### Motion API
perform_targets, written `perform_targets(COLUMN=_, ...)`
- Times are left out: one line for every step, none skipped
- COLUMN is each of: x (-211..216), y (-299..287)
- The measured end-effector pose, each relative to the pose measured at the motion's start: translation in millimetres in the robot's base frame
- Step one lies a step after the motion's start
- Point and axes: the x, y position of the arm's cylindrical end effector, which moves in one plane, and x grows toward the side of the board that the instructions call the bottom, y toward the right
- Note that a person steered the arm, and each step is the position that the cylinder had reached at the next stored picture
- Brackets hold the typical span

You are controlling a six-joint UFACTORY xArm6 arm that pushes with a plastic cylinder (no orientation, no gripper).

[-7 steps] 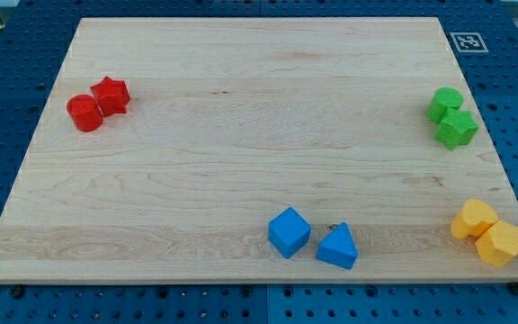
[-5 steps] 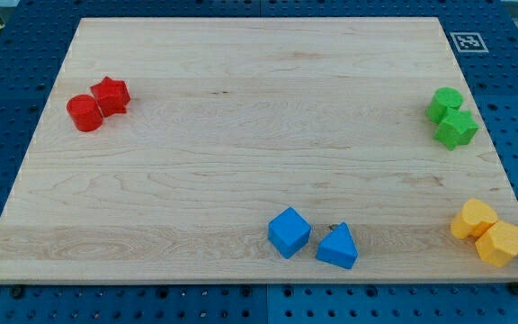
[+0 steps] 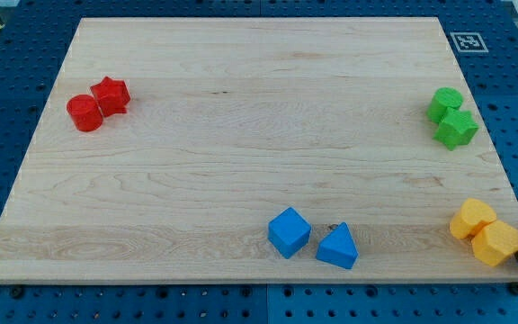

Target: Separate the yellow blocks

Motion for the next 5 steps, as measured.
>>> perform_targets(x=0, y=-6)
perform_targets(x=0, y=-6)
perform_targets(x=-6, y=-10)
perform_targets(x=-7, y=-19)
perform_targets(x=-7, y=-32)
